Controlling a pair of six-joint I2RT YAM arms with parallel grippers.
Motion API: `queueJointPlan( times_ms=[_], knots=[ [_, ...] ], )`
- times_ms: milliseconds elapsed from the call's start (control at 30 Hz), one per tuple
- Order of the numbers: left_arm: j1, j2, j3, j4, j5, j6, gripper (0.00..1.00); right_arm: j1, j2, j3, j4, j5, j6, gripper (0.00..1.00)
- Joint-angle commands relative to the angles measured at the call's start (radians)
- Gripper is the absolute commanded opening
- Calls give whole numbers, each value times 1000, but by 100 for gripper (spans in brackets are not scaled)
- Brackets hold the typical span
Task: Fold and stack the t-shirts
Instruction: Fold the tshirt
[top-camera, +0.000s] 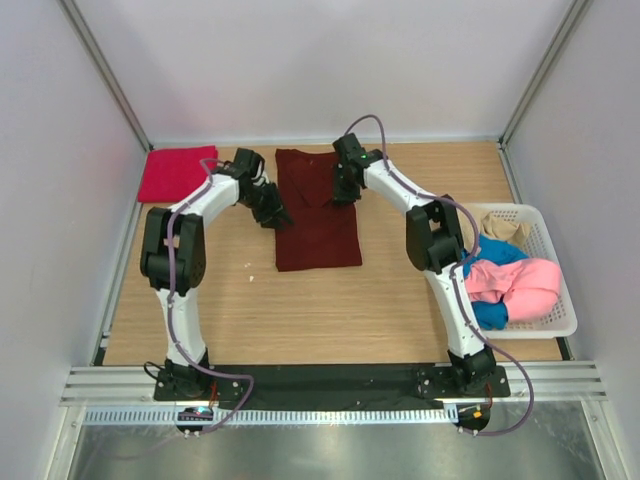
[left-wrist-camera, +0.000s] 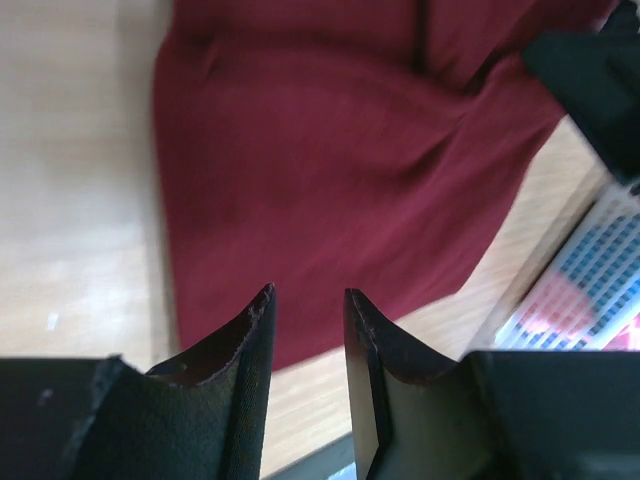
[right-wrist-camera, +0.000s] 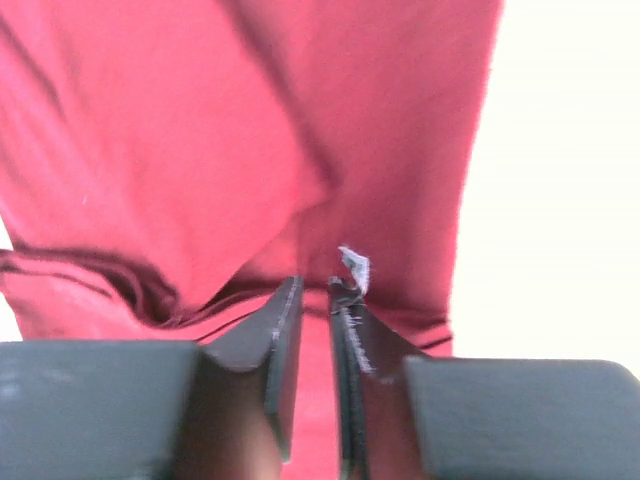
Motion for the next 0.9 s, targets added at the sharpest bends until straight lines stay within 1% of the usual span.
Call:
queueJointPlan(
  times_ms=[0,33,133,167,200,233,267,333,367,400,467,500,533,600,700,767,867],
  knots=[
    [-1,70,129,78,57,-13,34,-44,-44,38,41,-65,-25,26],
    [-1,116,154,87,78,-19,34,-59,-61,29,60,-92,-26,27],
    [-1,181,204,123,121,-33,32,-77,-133,-37,111,-195,-12,34],
    [0,196,214,127,129,-35,31,-90,-147,-72,125,-232,6,35],
    [2,209,229,135,137,-36,30,-91,-168,-91,136,-313,18,34],
    [5,234,235,140,156,-36,29,-97,-176,-115,166,-350,24,31],
    [8,245,241,150,166,-36,28,-108,-187,-168,185,-396,32,19],
    [14,265,255,160,186,-36,26,-111,-207,-229,253,-485,64,5],
    [17,284,260,164,195,-36,25,-114,-210,-283,278,-507,73,1],
    [23,294,266,166,196,-41,24,-120,-213,-311,336,-525,101,1],
    [33,324,274,178,210,-53,23,-131,-209,-379,383,-565,132,1],
    [42,336,278,186,215,-58,22,-149,-207,-403,459,-579,174,1],
    [48,348,296,186,222,-64,22,-159,-196,-440,488,-597,191,1],
    [56,385,321,187,235,-67,21,-194,-175,-457,562,-611,215,1],
    [71,429,358,192,252,-79,19,-229,-120,-456,622,-637,244,1],
    [80,448,376,190,258,-85,19,-258,-60,-413,614,-657,248,1],
    [86,468,384,183,273,-82,18,-284,-21,-370,556,-647,229,1]
  ],
)
